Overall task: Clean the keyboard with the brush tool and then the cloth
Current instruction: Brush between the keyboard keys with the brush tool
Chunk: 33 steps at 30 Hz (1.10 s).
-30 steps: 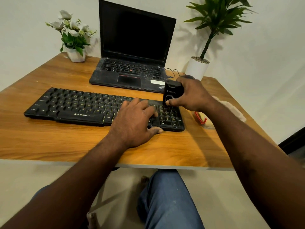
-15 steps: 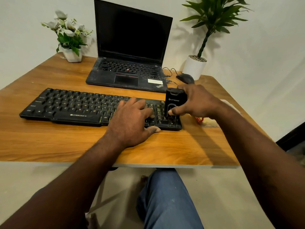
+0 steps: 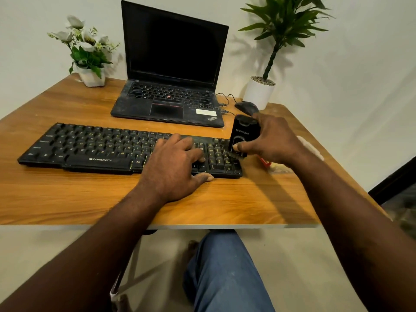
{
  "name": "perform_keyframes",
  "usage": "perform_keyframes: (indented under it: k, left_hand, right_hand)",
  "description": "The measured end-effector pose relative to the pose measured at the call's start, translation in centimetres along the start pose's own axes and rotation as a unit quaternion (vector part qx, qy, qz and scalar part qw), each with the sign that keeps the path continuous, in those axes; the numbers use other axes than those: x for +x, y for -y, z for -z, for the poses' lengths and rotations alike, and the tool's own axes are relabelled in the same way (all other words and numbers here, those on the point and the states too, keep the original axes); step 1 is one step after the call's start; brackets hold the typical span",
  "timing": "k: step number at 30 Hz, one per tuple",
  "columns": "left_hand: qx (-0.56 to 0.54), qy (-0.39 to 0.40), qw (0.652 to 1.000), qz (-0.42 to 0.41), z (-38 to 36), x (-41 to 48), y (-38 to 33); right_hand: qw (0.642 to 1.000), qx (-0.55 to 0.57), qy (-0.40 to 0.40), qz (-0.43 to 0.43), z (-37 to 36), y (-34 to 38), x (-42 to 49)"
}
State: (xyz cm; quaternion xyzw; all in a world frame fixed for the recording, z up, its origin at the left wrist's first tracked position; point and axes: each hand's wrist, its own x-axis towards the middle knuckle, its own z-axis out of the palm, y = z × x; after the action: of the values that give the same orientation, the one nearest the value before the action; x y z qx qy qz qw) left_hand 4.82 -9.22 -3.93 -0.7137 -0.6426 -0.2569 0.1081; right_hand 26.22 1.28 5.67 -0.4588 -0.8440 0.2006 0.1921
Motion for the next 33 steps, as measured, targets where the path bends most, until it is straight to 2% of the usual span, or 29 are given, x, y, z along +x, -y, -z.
perform_keyframes:
  k: [1, 5, 7, 10, 13, 16, 22, 24, 25, 28, 30, 33]
  left_hand:
    - [-0.001, -0.001, 1.000, -0.001, 0.0, 0.0, 0.0]
    - [-0.001, -0.001, 1.000, -0.002, 0.1, 0.0, 0.0]
    - [-0.004, -0.002, 1.000, -0.002, 0.0, 0.0, 0.0]
    - [-0.006, -0.002, 1.000, -0.001, 0.0, 0.0, 0.0]
    - [0.000, -0.002, 1.000, -0.002, 0.1, 0.0, 0.0]
    - [0.002, -0.001, 1.000, 0.000, 0.1, 0.0, 0.1]
    - [-0.001, 0.008, 1.000, -0.002, 0.1, 0.1, 0.1]
    - [-0.002, 0.009, 1.000, -0.002, 0.1, 0.1, 0.1]
    - [-0.001, 0.010, 1.000, -0.001, 0.1, 0.1, 0.0]
    - [-0.001, 0.011, 1.000, 0.000, 0.2, 0.0, -0.1]
    - [-0.002, 0.008, 1.000, -0.001, 0.3, -0.1, -0.1]
    - [0.002, 0.011, 1.000, -0.001, 0.3, 0.0, 0.0]
  right_hand:
    - [1.000, -0.002, -0.006, -0.008, -0.2, -0.2, -0.1]
    - [0.993, 0.051, 0.103, -0.018, 1.2, -0.5, -0.3]
    - [0.997, 0.055, 0.056, -0.021, 1.3, -0.7, 0.7]
    - [0.996, 0.017, -0.083, -0.035, -0.3, -0.8, 3.1]
    - [0.994, 0.006, -0.104, -0.033, -1.7, -0.5, 4.4]
    - [0.997, 0.017, -0.064, -0.028, -2.3, -0.3, 3.7]
    - [0.993, 0.012, 0.114, -0.023, 0.2, 0.1, 0.1]
    - [0.990, 0.035, 0.134, -0.021, 0.7, -0.1, -0.3]
    - [0.993, 0.048, 0.103, -0.024, 0.6, -0.2, 0.0]
    - [0.997, 0.029, -0.062, -0.047, -0.6, -0.5, 1.1]
    - [0.995, 0.015, -0.090, -0.050, -1.8, -0.4, 1.0]
    - [0.997, -0.022, -0.072, -0.028, -3.0, 0.4, -0.4]
